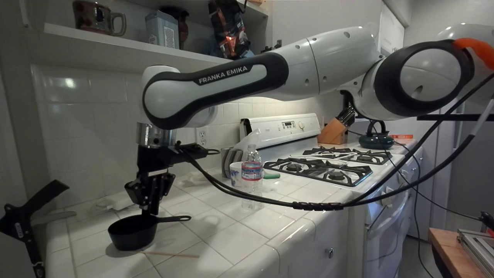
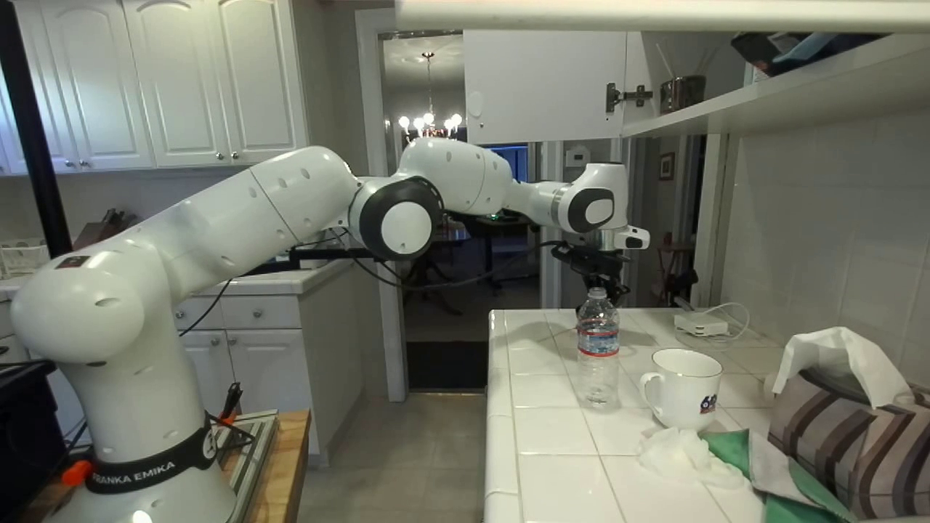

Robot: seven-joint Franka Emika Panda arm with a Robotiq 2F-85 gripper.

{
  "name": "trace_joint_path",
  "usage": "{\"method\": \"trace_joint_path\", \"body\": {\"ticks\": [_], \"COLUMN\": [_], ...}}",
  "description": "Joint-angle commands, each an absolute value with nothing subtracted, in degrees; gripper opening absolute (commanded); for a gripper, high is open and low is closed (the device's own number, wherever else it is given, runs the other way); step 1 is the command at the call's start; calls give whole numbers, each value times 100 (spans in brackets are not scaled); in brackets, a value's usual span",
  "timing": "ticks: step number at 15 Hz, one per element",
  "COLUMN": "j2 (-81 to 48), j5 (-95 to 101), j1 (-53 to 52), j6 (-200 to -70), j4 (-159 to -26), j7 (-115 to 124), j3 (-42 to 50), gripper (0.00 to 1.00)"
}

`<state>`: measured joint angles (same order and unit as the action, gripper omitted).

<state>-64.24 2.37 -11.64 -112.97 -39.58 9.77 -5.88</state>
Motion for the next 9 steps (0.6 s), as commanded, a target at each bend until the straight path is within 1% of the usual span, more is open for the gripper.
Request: {"method": "trace_joint_path", "body": {"ticks": [1, 2, 4, 7, 9], "j2": [-6268, -6125, -5792, -5311, -4967], "j5": [148, 171, 192, 284, 322], "j1": [-1092, -1062, -959, -810, -713], "j6": [-11301, -11409, -11700, -12073, -12197], "j4": [-3862, -3981, -4297, -4894, -5434], "j7": [963, 925, 842, 684, 607], "j3": [-674, -663, -647, -575, -533], "gripper": [55, 63, 76, 98, 100]}}
